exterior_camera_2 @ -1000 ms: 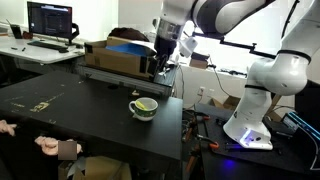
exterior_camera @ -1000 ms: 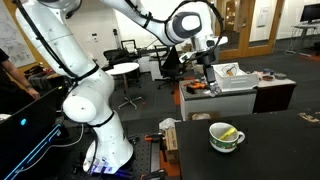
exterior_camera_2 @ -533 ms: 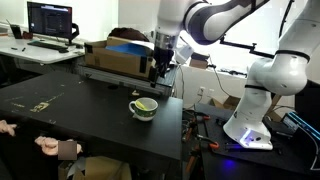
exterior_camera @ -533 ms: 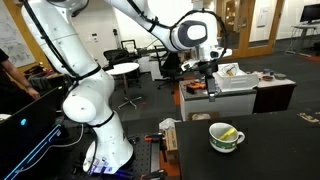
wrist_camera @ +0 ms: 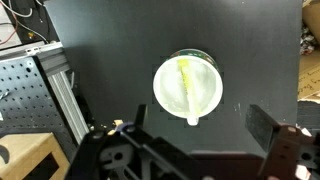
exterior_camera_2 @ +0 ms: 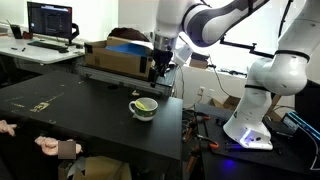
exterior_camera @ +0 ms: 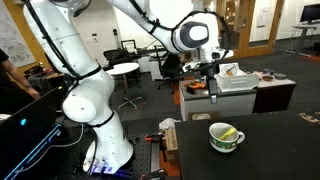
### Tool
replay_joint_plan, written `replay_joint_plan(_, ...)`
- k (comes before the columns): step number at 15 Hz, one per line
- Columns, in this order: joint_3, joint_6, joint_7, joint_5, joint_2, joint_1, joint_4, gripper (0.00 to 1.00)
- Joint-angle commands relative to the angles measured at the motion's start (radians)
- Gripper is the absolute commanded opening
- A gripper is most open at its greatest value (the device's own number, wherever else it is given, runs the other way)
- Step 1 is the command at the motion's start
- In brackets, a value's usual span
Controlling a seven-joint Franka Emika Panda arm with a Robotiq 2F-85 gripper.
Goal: Pick the marker from the cup and put it on the table
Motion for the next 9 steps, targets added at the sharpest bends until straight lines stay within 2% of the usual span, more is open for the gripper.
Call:
replay_joint_plan(1,-0.014,0.023,0.008,-0.045,0.05,-0.001,0.014,1.0)
replay_joint_plan(9,-0.043,0.185,-0.044,-0.048,0.137,0.012,-0.012,1.0)
